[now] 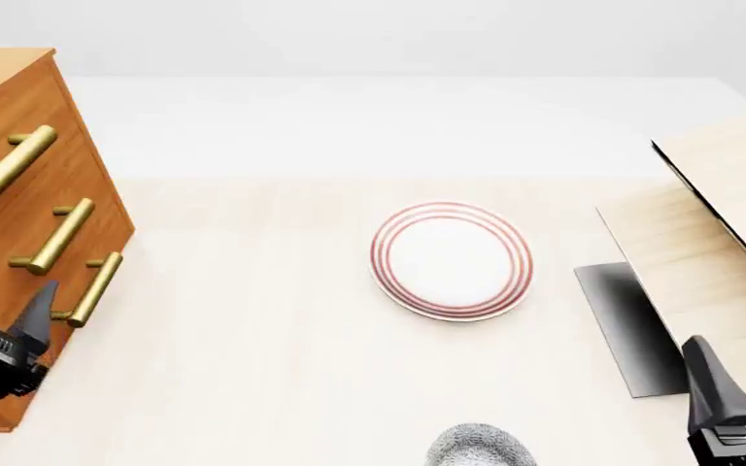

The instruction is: Open the top drawer of the cabinet and put the bowl in it.

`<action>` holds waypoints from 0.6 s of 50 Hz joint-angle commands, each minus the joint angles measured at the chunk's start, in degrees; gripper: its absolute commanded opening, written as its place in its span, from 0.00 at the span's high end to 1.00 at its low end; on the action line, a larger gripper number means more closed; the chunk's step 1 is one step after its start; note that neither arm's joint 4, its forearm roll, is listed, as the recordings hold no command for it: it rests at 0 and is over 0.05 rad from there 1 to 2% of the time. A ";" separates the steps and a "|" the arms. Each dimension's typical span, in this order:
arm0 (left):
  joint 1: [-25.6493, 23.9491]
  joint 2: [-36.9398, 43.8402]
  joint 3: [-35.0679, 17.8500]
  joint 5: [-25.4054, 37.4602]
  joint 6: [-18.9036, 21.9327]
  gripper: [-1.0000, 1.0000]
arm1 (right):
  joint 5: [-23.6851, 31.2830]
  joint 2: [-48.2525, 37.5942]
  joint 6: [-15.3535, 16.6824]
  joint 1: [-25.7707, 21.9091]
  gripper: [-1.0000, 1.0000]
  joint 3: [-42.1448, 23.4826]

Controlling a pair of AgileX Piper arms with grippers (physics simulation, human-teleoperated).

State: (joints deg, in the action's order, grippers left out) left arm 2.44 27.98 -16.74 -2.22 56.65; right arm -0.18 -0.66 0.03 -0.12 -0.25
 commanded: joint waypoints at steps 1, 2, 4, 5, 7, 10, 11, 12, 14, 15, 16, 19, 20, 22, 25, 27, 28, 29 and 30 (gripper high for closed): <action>-0.07 2.91 -1.27 -2.77 6.30 0.00 | 0.02 0.09 0.01 0.03 0.00 0.02; 0.14 3.77 -1.01 -4.25 8.24 0.00 | 0.02 0.10 0.01 0.02 0.00 0.02; -0.39 5.39 -1.38 -5.27 9.25 0.00 | 0.01 0.09 0.00 0.03 0.00 0.02; -0.02 5.63 -0.90 -6.30 10.38 0.00 | 0.01 0.08 0.01 0.02 0.00 0.02; -0.49 7.48 -1.07 -7.64 11.46 0.00 | 0.01 0.08 0.00 0.03 0.00 0.02; -0.20 9.67 0.36 -11.22 14.93 0.00 | 0.01 0.10 -0.02 0.02 0.00 0.02; -0.38 10.15 0.20 -11.68 15.13 0.00 | 0.02 0.10 0.01 0.03 0.00 0.02; -0.64 11.01 -0.76 -11.27 14.63 0.00 | 0.02 0.10 0.00 0.03 0.00 0.02; -0.60 11.81 -0.63 -12.15 15.74 0.00 | 0.02 0.10 -0.02 0.05 0.00 0.02; -0.53 12.54 -0.38 -13.20 16.73 0.00 | 0.01 0.08 -0.04 0.04 0.00 0.02; -0.71 12.98 -0.68 -13.22 16.78 0.00 | 0.01 0.10 0.01 0.02 0.00 0.02; -0.33 14.21 -0.86 -14.47 18.13 0.00 | 0.01 0.09 -0.01 0.03 0.00 0.02; -0.21 14.33 -1.23 -14.42 18.19 0.00 | 0.02 0.09 -0.02 0.04 0.00 0.02; 0.03 14.95 -0.61 -15.74 19.59 0.00 | 0.02 0.09 -0.01 0.04 0.00 0.02; 0.87 16.64 0.20 -18.38 21.63 0.00 | 0.02 0.10 0.00 0.03 0.00 0.02; 0.81 17.25 -0.19 -18.44 21.73 0.00 | 0.02 0.11 0.01 0.02 0.00 0.02; 1.34 17.30 -0.53 -18.48 21.76 0.00 | 0.02 0.10 0.01 0.02 0.00 0.02; 1.13 17.58 -0.86 -18.31 21.69 0.00 | 0.02 0.10 0.00 0.04 0.00 0.02; 1.20 17.96 -0.86 -18.69 21.99 0.00 | 0.02 0.10 0.02 0.02 0.00 0.02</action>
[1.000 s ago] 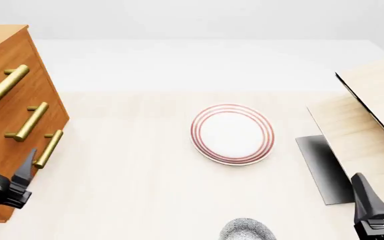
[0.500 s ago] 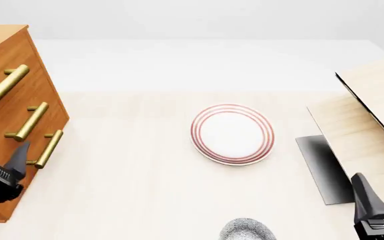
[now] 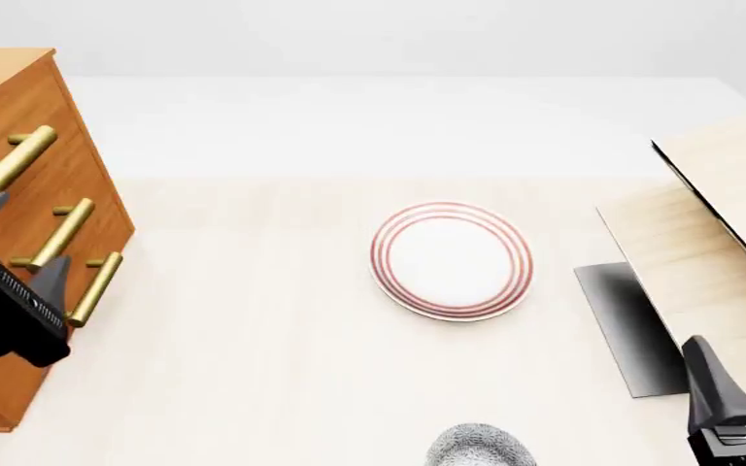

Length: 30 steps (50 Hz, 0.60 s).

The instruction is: Open the top drawer of the cabinet and put the bowl in it.

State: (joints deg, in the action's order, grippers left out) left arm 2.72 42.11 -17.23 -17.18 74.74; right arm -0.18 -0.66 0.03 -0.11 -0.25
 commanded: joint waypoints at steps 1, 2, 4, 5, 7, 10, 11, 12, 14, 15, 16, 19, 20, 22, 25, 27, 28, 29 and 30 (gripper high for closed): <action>1.57 4.40 0.29 -5.24 5.03 0.00 | 0.01 0.10 0.00 0.01 0.00 0.02; 1.65 4.83 0.37 -5.71 5.38 0.00 | 0.02 0.10 0.00 0.02 0.00 0.02; 1.88 5.88 0.23 -6.64 5.89 0.00 | 0.02 0.09 -0.02 0.04 0.00 0.02; 2.17 6.22 0.38 -7.46 6.33 0.00 | 0.02 0.11 0.02 0.02 0.00 0.02; 2.52 7.35 0.92 -9.21 7.62 0.00 | 0.01 0.08 0.00 0.03 0.00 0.02; 2.64 8.26 0.31 -9.70 7.89 0.00 | 0.02 0.09 0.02 0.03 0.00 0.02; 2.85 8.64 0.47 -10.36 8.35 0.00 | 0.01 0.08 0.00 0.02 0.00 0.02; 3.26 9.15 0.81 -11.49 9.08 0.00 | 0.01 0.09 0.00 0.02 0.00 0.02; 3.29 9.74 0.48 -11.70 9.18 0.00 | 0.02 0.12 -0.02 0.03 0.00 0.02; 3.67 9.90 0.19 -11.80 9.20 0.00 | 0.01 0.08 -0.01 0.03 0.00 0.02; 3.89 9.96 0.03 -12.01 9.20 0.00 | 0.01 0.07 0.00 0.02 0.00 0.02; 4.45 11.05 -0.23 -13.01 9.88 0.00 | 0.02 0.09 0.00 0.03 0.00 0.02; 4.54 11.35 -0.39 -13.05 9.96 0.00 | 0.02 0.10 -0.01 0.04 0.00 0.02; 4.87 11.59 -0.36 -13.72 10.24 0.00 | 0.02 0.10 0.00 0.03 0.00 0.02; 5.28 13.50 -0.68 -15.05 10.93 0.00 | 0.01 0.08 0.00 0.03 0.00 0.02; 5.88 14.05 -0.61 -16.21 11.45 0.00 | 0.01 0.08 0.00 0.02 0.00 0.02; 5.72 14.39 -0.75 -16.15 11.39 0.00 | 0.01 0.09 0.02 0.01 0.00 0.02; 6.29 14.91 -0.50 -17.16 11.88 0.00 | 0.01 0.10 0.00 0.02 0.00 0.02; 6.29 14.94 -0.49 -17.20 11.88 0.00 | 0.02 0.10 0.00 0.02 0.00 0.02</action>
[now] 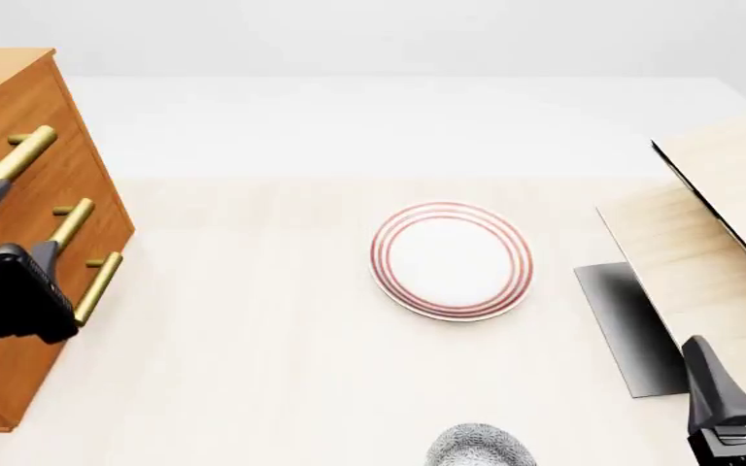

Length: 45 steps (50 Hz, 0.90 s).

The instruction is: Open the top drawer of the cabinet and put the bowl in it.

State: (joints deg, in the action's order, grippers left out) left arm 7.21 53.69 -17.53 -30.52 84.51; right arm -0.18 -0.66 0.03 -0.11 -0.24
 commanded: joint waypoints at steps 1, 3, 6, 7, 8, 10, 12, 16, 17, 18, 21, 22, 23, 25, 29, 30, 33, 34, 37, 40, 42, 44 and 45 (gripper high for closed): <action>1.66 3.30 -0.79 -3.05 1.91 0.00 | 0.02 0.11 0.02 0.01 0.00 0.02; 2.06 3.63 -1.17 -3.17 2.12 0.00 | 0.01 0.09 0.01 0.01 0.00 0.02; 2.54 4.44 -1.49 -3.84 2.46 0.00 | 0.01 0.10 0.02 0.01 0.00 0.02; 2.73 4.44 -2.13 -3.29 2.42 0.00 | 0.01 0.09 0.03 0.01 0.00 0.02; 2.73 4.43 -2.14 -3.27 2.42 0.00 | 0.01 0.09 0.03 0.01 0.00 0.02; 2.99 5.33 -2.74 -3.78 2.51 0.00 | 0.02 0.10 0.00 0.02 0.00 0.02; 3.24 5.49 -3.48 -3.15 2.36 0.00 | 0.01 0.09 0.01 0.03 0.00 0.02; 3.54 5.94 -4.24 -3.01 2.22 0.00 | 0.01 0.09 0.00 0.03 0.00 0.02; 3.88 5.96 -4.64 -2.59 2.09 0.00 | 0.01 0.09 0.01 0.03 0.00 0.02; 3.88 5.95 -4.64 -2.58 2.09 0.00 | 0.01 0.09 0.01 0.03 0.00 0.02; 4.42 6.62 -5.17 -2.88 2.03 0.00 | 0.01 0.08 0.01 0.04 0.00 0.02; 4.59 6.78 -5.06 -4.08 2.33 0.00 | 0.02 0.11 -0.01 0.02 0.00 0.02; 4.39 6.98 -5.43 -3.39 2.09 0.00 | 0.01 0.08 0.00 0.03 0.00 0.02; 4.58 8.37 -5.90 -4.21 1.95 0.00 | 0.01 0.08 0.00 0.02 0.00 0.02; 5.53 8.84 -7.19 -3.34 1.61 0.00 | 0.02 0.09 0.01 0.03 0.00 0.02; 5.86 9.54 -7.05 -4.48 1.90 0.00 | 0.02 0.11 0.00 0.03 0.00 0.02; 6.10 10.47 -8.05 -4.24 1.38 0.00 | 0.01 0.09 0.02 0.03 0.00 0.02; 6.11 10.73 -8.22 -4.29 1.44 0.00 | 0.02 0.09 -0.02 0.05 0.00 0.02; 6.46 10.95 -9.22 -3.76 1.25 0.00 | 0.01 0.09 0.02 0.01 0.00 0.02; 6.72 11.68 -9.92 -3.63 1.09 0.00 | 0.02 0.10 -0.01 0.03 0.00 0.02; 6.64 12.12 -10.24 -3.65 1.00 0.00 | 0.02 0.10 0.02 0.02 0.00 0.02; 6.80 12.99 -10.54 -4.29 1.25 0.00 | 0.01 0.10 0.00 0.01 0.00 0.02; 6.84 13.40 -10.63 -4.60 1.19 0.00 | 0.01 0.10 0.01 0.02 0.00 0.02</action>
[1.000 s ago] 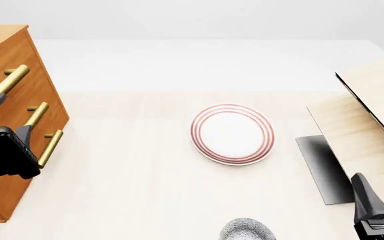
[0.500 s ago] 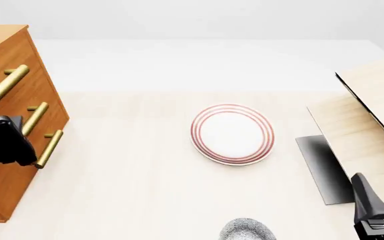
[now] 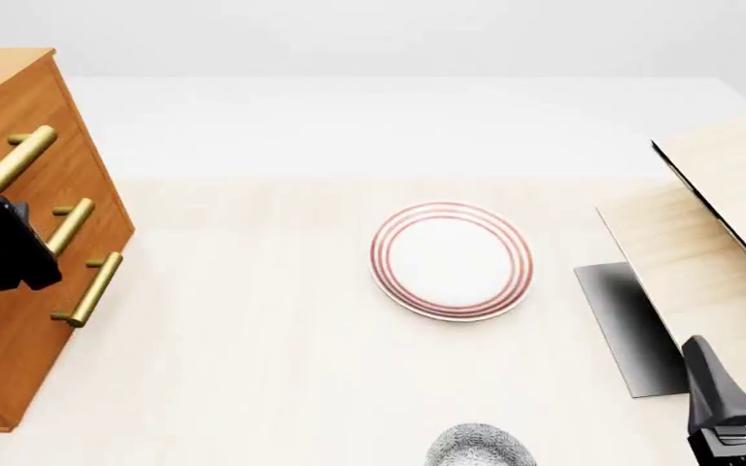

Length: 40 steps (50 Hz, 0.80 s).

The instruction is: Open the top drawer of the cabinet and put the bowl in it.

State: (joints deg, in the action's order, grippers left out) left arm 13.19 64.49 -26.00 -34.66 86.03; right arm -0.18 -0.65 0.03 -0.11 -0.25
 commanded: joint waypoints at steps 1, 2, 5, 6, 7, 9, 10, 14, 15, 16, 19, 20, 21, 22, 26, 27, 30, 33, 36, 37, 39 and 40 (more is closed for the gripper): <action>0.94 2.66 -2.51 -0.21 -0.32 0.00 | 0.01 0.08 -0.01 0.03 0.00 0.02; 1.59 2.71 -2.74 -0.68 -0.29 0.00 | 0.02 0.10 0.01 0.03 0.00 0.02; 1.34 3.77 -3.48 -0.69 -0.48 0.00 | 0.01 0.07 -0.01 0.02 0.00 0.02; 1.27 4.12 -3.72 -0.74 -0.44 0.00 | 0.01 0.07 -0.01 0.02 0.00 0.02; 1.32 4.25 -3.94 -0.70 -0.46 0.00 | 0.01 0.10 0.01 0.01 0.00 0.02; 1.41 4.63 -4.43 -0.56 -0.49 0.00 | 0.01 0.08 0.00 0.03 0.00 0.02; 1.48 4.60 -4.90 -0.14 -0.54 0.00 | 0.01 0.08 0.00 0.04 0.00 0.02; 1.63 6.15 -5.18 -1.03 -0.63 0.00 | 0.01 0.07 0.00 0.03 0.00 0.02; 1.73 6.48 -5.15 -1.24 -0.56 0.00 | 0.01 0.06 -0.01 0.03 0.00 0.02; 1.96 6.73 -5.13 -1.45 -0.53 0.00 | 0.01 0.08 -0.01 0.03 0.00 0.02; 2.32 7.77 -5.15 -2.06 -1.06 0.00 | 0.01 0.07 -0.02 0.04 0.00 0.02; 2.52 8.08 -5.02 -2.48 -1.02 0.00 | 0.01 0.09 0.01 0.01 0.00 0.02; 2.61 8.50 -5.00 -2.68 -1.07 0.00 | 0.01 0.09 0.03 0.01 0.00 0.02; 2.58 8.77 -4.94 -3.07 -1.08 0.00 | 0.01 0.09 0.01 0.02 0.00 0.02; 2.62 9.02 -4.22 -4.53 -0.77 1.00 | 0.01 0.08 -0.02 0.02 0.00 0.02; 2.45 9.01 -4.12 -4.62 -0.86 1.00 | 0.01 0.09 0.01 0.02 0.00 0.02; 2.20 9.67 -3.54 -5.53 -0.42 1.00 | 0.02 0.11 0.01 0.03 0.00 0.02; 1.80 9.63 -3.03 -5.79 -0.19 1.00 | 0.02 0.10 0.00 0.03 0.00 0.02; 1.40 9.30 -2.53 -5.92 0.00 1.00 | 0.01 0.09 0.00 0.03 0.00 0.02; 1.23 9.18 -2.38 -5.98 0.12 1.00 | 0.02 0.11 0.00 0.02 0.00 0.02; 0.95 8.65 -2.06 -5.81 0.23 1.00 | 0.01 0.09 0.01 0.03 0.00 0.02; 0.58 7.89 -1.96 -5.41 0.43 1.00 | 0.01 0.08 0.00 0.02 0.00 0.02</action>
State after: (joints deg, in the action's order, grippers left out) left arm 15.12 72.81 -28.69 -40.09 85.65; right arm -0.18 -0.65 0.03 -0.12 -0.25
